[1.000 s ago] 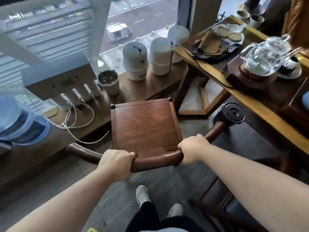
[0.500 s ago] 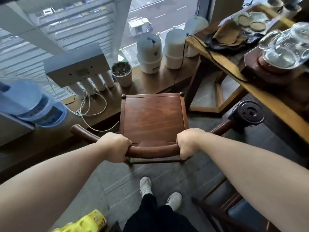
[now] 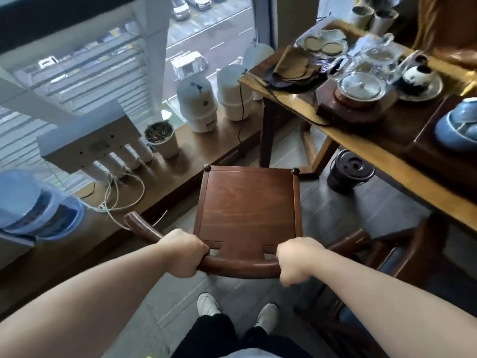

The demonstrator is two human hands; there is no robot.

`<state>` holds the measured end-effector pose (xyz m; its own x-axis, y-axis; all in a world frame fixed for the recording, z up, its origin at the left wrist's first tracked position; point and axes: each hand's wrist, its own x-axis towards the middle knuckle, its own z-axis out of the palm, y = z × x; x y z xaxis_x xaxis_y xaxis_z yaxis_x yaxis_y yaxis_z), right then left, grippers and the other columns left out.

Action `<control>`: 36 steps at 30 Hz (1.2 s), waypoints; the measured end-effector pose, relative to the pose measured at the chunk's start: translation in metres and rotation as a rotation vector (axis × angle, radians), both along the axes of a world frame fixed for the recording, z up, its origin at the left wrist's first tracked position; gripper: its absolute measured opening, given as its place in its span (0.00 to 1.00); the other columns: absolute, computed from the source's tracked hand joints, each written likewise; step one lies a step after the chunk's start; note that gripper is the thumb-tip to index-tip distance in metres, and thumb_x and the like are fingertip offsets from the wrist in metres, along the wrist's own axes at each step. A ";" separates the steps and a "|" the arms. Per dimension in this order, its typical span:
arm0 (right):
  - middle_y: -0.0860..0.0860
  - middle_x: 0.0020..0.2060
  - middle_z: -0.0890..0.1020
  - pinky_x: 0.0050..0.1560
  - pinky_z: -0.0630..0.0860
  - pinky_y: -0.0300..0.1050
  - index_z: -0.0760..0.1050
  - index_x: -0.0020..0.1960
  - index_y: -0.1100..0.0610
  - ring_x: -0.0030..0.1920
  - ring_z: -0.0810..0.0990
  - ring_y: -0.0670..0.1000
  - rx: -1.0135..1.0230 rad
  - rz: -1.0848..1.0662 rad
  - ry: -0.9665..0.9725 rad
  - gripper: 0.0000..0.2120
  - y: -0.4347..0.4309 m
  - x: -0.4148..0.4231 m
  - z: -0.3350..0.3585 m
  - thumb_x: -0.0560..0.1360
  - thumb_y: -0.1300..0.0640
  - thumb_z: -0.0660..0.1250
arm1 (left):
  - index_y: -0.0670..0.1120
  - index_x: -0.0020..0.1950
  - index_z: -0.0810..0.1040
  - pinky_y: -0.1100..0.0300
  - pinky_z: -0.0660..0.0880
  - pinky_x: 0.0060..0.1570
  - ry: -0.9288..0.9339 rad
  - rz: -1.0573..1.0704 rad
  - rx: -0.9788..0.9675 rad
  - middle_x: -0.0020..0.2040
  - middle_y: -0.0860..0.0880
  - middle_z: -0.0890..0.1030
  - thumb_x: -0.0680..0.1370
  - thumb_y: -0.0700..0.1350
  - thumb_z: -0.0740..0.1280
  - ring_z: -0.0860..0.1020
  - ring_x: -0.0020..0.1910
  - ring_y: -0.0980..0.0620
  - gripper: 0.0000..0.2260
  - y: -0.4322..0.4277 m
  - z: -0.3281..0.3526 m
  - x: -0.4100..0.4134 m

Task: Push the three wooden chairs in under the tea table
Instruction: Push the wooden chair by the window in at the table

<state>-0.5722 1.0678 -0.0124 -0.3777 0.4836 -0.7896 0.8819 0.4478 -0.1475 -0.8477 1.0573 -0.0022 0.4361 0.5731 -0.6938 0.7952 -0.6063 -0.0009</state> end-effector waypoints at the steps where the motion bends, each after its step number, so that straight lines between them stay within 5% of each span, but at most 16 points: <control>1: 0.47 0.32 0.79 0.28 0.71 0.44 0.74 0.36 0.51 0.31 0.77 0.52 0.005 -0.017 0.002 0.11 -0.003 0.007 -0.001 0.58 0.46 0.65 | 0.54 0.43 0.73 0.57 0.69 0.35 -0.005 -0.027 0.001 0.31 0.56 0.70 0.66 0.49 0.61 0.75 0.34 0.49 0.07 0.003 -0.002 0.005; 10: 0.47 0.35 0.79 0.42 0.80 0.48 0.79 0.45 0.51 0.39 0.79 0.55 0.023 -0.226 -0.045 0.17 -0.009 0.037 0.006 0.59 0.45 0.66 | 0.52 0.42 0.75 0.56 0.71 0.33 -0.034 -0.267 -0.015 0.31 0.54 0.73 0.65 0.47 0.59 0.73 0.31 0.47 0.09 0.054 -0.011 0.036; 14: 0.46 0.33 0.77 0.38 0.75 0.46 0.78 0.43 0.51 0.38 0.78 0.55 0.015 -0.320 -0.064 0.16 -0.005 0.027 0.012 0.59 0.45 0.67 | 0.52 0.43 0.75 0.55 0.75 0.35 -0.036 -0.358 -0.037 0.35 0.53 0.78 0.65 0.48 0.59 0.76 0.32 0.47 0.09 0.079 -0.014 0.034; 25: 0.50 0.41 0.82 0.44 0.80 0.50 0.79 0.46 0.52 0.43 0.80 0.57 0.019 -0.619 -0.036 0.18 -0.010 -0.031 0.010 0.59 0.45 0.67 | 0.53 0.41 0.71 0.57 0.66 0.32 -0.001 -0.633 -0.022 0.31 0.54 0.70 0.66 0.48 0.59 0.72 0.30 0.48 0.06 0.150 -0.005 0.011; 36: 0.48 0.33 0.77 0.38 0.74 0.47 0.78 0.43 0.51 0.38 0.77 0.53 -0.019 -0.655 -0.031 0.12 -0.020 -0.039 0.016 0.62 0.47 0.68 | 0.53 0.46 0.75 0.56 0.71 0.35 -0.061 -0.664 -0.033 0.35 0.54 0.75 0.67 0.47 0.60 0.76 0.36 0.47 0.10 0.149 -0.012 0.006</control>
<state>-0.6107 1.0479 0.0039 0.0132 0.5921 -0.8057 0.9751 -0.1859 -0.1206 -0.8413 1.2067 -0.0138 0.7283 0.1486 -0.6689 0.2513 -0.9661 0.0590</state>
